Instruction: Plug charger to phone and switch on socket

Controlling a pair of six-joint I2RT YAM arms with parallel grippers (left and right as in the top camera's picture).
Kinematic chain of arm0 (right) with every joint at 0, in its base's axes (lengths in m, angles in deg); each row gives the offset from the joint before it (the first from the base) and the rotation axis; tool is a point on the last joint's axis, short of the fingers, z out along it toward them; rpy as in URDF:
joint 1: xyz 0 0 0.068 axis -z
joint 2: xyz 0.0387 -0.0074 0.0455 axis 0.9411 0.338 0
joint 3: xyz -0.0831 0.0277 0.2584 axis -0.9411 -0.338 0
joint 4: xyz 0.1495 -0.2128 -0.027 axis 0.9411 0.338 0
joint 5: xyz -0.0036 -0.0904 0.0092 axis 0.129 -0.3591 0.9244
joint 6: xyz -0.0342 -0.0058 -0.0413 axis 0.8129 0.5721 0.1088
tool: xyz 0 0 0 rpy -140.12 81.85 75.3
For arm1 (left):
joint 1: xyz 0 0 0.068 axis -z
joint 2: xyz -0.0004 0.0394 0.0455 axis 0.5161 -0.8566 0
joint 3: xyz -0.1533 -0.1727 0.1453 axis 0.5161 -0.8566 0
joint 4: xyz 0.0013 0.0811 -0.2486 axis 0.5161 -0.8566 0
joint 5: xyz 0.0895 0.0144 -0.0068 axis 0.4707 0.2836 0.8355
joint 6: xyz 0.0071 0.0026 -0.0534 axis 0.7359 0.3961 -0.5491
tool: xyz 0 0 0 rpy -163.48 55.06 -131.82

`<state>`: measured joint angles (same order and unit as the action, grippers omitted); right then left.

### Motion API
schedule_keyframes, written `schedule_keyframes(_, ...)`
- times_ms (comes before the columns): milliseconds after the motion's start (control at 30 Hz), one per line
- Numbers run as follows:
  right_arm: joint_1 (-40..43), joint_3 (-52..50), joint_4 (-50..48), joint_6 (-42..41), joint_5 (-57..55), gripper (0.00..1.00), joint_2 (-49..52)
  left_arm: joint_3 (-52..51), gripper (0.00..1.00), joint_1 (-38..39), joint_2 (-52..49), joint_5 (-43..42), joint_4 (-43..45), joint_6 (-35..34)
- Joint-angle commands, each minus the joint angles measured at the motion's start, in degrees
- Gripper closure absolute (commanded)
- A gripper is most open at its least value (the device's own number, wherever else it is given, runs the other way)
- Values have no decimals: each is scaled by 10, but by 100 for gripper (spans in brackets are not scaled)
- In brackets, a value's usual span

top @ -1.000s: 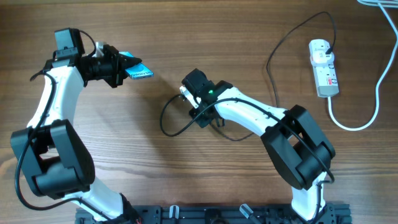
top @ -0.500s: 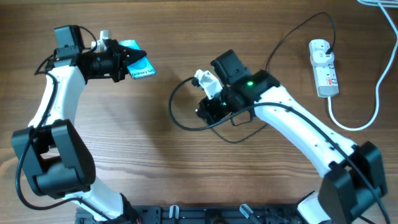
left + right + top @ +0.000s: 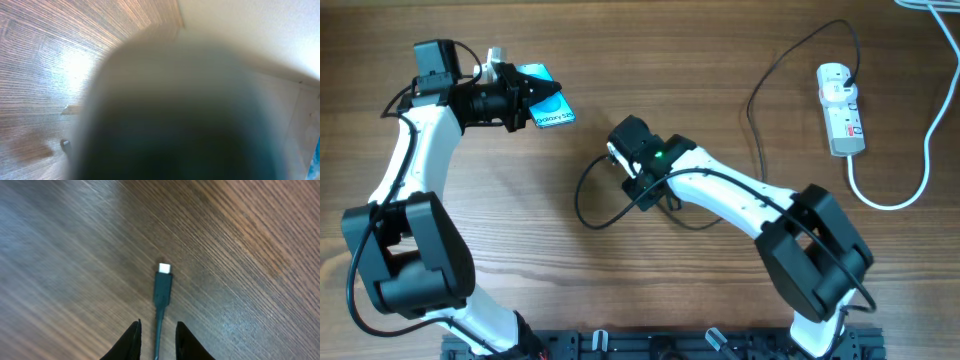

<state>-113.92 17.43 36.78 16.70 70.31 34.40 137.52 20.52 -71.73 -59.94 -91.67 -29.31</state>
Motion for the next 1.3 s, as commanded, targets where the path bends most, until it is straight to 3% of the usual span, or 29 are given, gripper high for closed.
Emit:
schedule_keyframes(0, -2, -3, -8, 10, -33, 78, 30, 7, 96, 0, -1, -11, 1, 15)
schedule_keyframes(333, 0, -3, -37, 10, -3, 87, 69, 7, 96, 0, -1, -11, 0, 15)
schedule_keyframes(500, -1, -3, -18, 10, 6, 87, 69, 7, 96, 0, -1, -11, 0, 15)
schedule_keyframes(567, -1, -3, -11, 9, 5, 96, 69, 7, 96, 0, -1, -11, 0, 15)
schedule_keyframes(800, 5, -2, -11, -10, 23, 96, 41, 7, 96, 0, -1, -11, 0, 15)
schedule_keyframes(900, 26, -2, -4, -3, 100, 96, -37, 7, 96, 0, -1, -12, 0, 15)
schedule_keyframes(1033, 56, -2, 29, 10, 296, 96, -107, 7, 96, 0, -1, -18, 0, 18)
schedule_keyframes(1100, 81, -2, 50, 9, 443, 96, -119, 7, 96, 1, -1, -77, 14, 78)
schedule_keyframes(1133, 101, -2, 68, 10, 557, 96, -119, 7, 96, 6, -1, -149, 36, 125)
schedule_keyframes(1267, 139, -3, 48, 12, 742, 96, -119, 7, 96, 37, -1, -250, 110, 133)
